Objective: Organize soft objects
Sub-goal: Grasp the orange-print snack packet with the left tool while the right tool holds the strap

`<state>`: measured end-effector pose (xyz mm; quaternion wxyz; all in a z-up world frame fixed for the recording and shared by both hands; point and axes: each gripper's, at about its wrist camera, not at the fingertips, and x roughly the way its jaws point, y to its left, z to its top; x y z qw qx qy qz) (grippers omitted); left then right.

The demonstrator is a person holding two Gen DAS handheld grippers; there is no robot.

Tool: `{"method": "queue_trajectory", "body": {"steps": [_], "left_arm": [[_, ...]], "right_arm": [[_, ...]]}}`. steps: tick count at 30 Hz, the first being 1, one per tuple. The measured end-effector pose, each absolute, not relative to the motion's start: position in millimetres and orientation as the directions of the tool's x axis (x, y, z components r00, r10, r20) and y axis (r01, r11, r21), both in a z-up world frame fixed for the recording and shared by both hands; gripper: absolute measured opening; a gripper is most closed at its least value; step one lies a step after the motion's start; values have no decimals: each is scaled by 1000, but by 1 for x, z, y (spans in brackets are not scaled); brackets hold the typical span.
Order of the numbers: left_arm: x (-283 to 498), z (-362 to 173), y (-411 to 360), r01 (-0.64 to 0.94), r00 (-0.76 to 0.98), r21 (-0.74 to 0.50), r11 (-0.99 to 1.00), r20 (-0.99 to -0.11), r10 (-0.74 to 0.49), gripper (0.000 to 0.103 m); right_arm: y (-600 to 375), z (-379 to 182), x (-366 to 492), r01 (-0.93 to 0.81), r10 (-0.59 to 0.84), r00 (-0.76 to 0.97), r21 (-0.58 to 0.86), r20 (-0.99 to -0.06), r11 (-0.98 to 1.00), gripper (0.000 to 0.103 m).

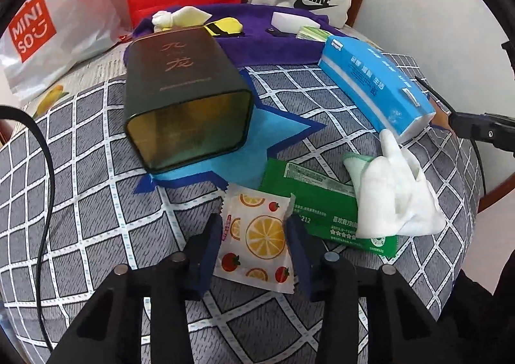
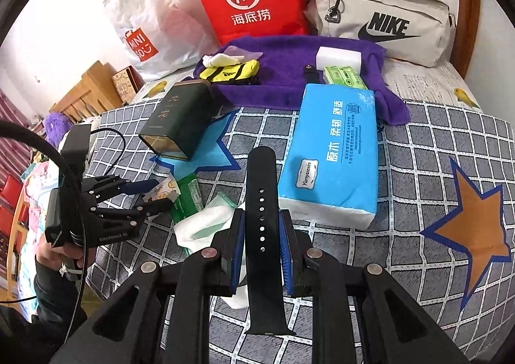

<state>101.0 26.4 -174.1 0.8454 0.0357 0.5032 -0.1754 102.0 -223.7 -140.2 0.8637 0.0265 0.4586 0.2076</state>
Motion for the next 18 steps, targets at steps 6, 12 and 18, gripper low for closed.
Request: {"method": "queue_trajectory", "body": {"steps": [6,12,18], "left_arm": [[98,-174,26,311,447,-107,944,-861,-244,9],[101,-176,34,292,433,-127,948,-866,-249,6],[91,-172,26,343,426,-127,931,-862,-274,69]], "right_arm": [[-223,-144,102,-339,390,483,243,-784,909,20],[-223,-144,101,-340,392,485,244,-781,908,20],[-224,-144,101,-339,396,483,250,-781,907,20]]}}
